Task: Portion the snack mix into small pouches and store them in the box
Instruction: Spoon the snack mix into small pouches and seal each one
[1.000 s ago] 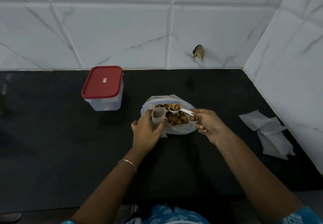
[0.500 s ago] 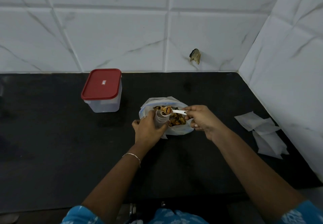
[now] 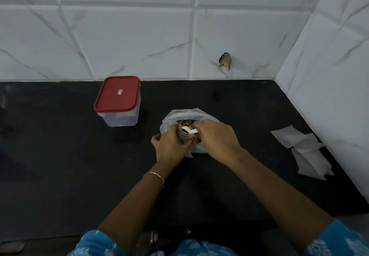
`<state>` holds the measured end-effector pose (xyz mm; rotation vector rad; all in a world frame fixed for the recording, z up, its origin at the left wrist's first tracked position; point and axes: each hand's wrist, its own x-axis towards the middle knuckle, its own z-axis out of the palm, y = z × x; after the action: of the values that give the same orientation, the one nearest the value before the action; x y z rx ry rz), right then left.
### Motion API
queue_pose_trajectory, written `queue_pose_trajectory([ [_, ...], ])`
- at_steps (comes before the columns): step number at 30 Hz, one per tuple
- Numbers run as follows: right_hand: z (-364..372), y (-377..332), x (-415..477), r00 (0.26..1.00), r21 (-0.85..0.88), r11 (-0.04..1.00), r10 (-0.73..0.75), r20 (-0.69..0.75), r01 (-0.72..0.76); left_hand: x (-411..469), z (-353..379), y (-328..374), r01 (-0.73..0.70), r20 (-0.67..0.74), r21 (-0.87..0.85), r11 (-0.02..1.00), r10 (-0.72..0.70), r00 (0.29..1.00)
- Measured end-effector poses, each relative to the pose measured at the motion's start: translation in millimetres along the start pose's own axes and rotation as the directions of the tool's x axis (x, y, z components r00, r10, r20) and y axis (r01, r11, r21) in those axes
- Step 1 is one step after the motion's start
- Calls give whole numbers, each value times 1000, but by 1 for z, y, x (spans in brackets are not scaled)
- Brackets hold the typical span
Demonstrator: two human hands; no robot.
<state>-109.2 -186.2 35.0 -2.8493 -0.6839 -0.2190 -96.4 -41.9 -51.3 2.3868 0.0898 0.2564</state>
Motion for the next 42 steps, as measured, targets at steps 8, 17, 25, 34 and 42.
queue_pose_trajectory([
  [8,18,14,-11,935,-312,923,-294,-199,224,-4,-4,1,46,8,-93,995,-45,999],
  [17,31,24,-16,955,160,987,65,-289,-19,-3,1,-3,80,23,-113,990,-78,997],
  [25,30,31,-19,841,851,384,529,116,-359,-5,6,0,71,40,-148,986,-66,997],
  [34,38,35,-44,904,471,871,305,-298,-139,-11,12,7,58,45,-151,987,-52,998],
  [42,42,36,-46,901,-239,952,-266,-343,190,-13,12,5,44,27,-162,986,-41,999],
])
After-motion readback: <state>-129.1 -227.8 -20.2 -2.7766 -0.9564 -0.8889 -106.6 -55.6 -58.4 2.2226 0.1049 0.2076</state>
